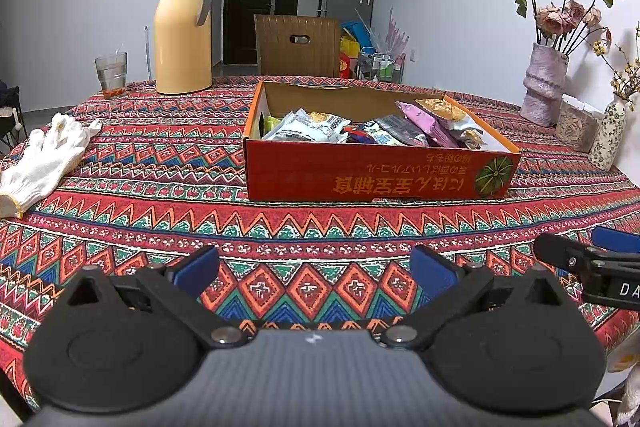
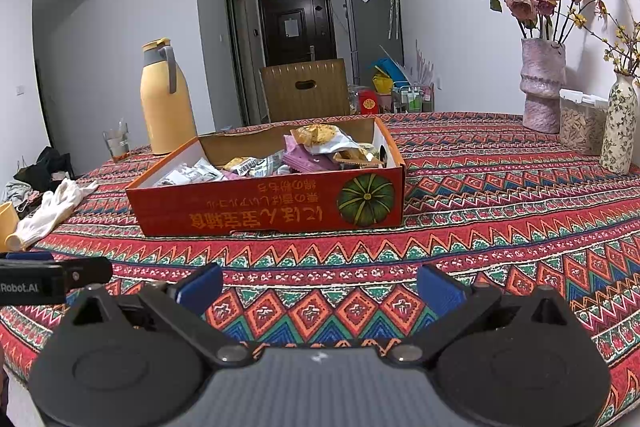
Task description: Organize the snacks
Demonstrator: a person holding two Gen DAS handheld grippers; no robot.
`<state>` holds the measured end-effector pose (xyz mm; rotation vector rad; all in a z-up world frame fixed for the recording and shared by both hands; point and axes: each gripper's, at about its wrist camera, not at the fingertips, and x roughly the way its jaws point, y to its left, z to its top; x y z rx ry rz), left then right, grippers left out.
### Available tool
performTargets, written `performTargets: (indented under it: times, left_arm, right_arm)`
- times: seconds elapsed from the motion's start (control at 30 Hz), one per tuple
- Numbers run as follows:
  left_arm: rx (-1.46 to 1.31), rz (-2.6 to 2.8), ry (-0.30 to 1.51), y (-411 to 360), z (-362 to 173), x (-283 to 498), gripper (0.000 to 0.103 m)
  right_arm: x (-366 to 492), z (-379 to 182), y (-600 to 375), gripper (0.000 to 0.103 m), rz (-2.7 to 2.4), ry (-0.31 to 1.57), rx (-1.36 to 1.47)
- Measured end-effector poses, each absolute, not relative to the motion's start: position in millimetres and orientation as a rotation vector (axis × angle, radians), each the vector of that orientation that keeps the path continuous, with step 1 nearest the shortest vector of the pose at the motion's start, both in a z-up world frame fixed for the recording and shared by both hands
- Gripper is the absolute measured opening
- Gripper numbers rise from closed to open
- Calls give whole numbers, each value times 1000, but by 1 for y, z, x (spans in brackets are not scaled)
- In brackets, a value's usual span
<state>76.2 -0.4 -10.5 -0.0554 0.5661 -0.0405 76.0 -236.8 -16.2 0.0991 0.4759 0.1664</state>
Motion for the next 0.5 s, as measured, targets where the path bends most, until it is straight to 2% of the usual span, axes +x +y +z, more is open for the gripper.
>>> performTargets:
  times: [0.5]
  left_arm:
    - [-58, -47, 564, 0, -13, 77, 103]
  right_arm:
    - [76, -19, -237, 103, 168, 485, 99]
